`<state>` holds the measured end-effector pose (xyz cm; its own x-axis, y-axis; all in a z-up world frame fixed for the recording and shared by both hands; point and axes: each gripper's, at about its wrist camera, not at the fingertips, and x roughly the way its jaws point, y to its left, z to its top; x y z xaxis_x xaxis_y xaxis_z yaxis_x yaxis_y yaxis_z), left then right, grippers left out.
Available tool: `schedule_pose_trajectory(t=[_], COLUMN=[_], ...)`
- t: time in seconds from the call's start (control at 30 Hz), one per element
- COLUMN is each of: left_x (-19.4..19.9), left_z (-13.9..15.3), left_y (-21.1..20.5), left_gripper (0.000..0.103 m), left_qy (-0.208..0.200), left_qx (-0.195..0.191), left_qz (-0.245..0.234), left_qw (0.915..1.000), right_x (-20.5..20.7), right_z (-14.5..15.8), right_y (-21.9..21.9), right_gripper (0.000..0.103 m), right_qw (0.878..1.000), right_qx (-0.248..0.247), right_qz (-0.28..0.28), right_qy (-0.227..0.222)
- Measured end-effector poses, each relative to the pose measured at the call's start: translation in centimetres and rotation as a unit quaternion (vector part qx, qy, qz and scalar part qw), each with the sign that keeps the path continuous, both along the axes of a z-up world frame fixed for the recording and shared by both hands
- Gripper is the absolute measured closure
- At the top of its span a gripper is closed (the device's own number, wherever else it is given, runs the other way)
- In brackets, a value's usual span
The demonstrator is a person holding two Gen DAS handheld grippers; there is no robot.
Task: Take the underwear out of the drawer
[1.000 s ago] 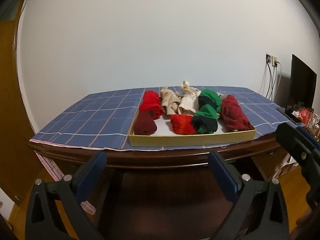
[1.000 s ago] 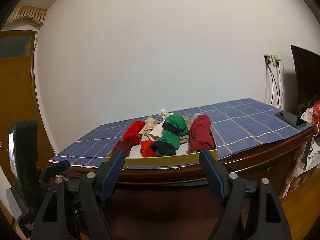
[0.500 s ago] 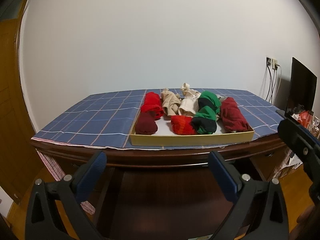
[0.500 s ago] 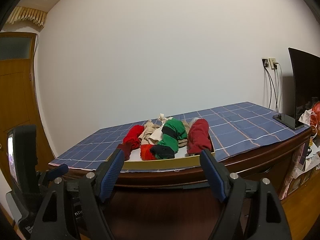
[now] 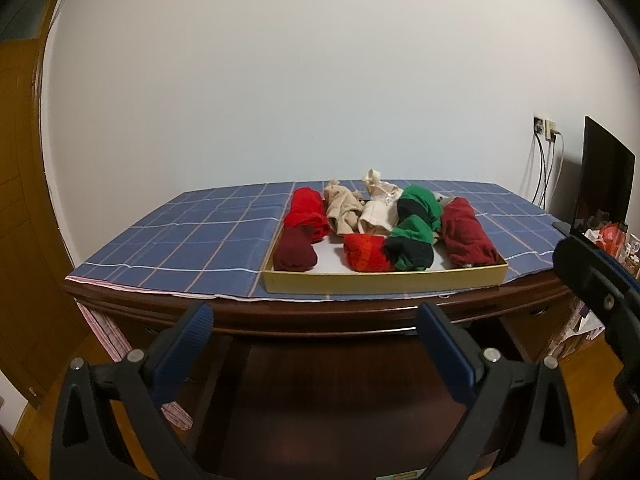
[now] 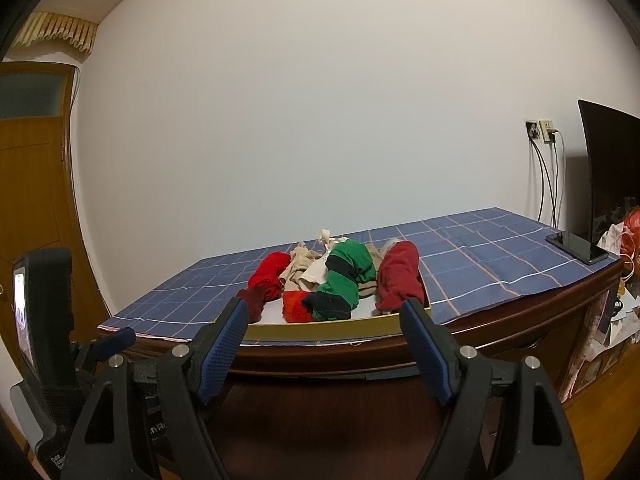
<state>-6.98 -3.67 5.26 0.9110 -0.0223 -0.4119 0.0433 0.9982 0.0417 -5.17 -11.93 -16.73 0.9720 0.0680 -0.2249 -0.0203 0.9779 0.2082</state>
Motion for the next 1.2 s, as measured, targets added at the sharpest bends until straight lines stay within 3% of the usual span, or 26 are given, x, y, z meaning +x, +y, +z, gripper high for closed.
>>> schedule_pose_trajectory(t=[0.7, 0.9, 1.2], left_x=[-0.4, -0.4, -0.6], left_z=[0.0, 0.1, 0.1], left_y=[0.9, 0.8, 1.3], left_gripper=[0.0, 0.0, 0.0], left_qy=[-0.009, -0.016, -0.01], left_qx=[0.001, 0.034, 0.013], left_qz=[0.02, 0.058, 0.049], left_qw=[0.9997, 0.9976, 0.9987], right_x=[-0.7, -0.8, -0.7], right_z=[0.4, 0.4, 0.4], right_y=[0.4, 0.5, 0.4], right_gripper=[0.023, 0.023, 0.023], right_qw=[1.0, 1.0, 1.0], right_qx=[-0.009, -0.011, -0.009], right_qz=[-0.003, -0.002, -0.005], right_qy=[-0.013, -0.014, -0.014])
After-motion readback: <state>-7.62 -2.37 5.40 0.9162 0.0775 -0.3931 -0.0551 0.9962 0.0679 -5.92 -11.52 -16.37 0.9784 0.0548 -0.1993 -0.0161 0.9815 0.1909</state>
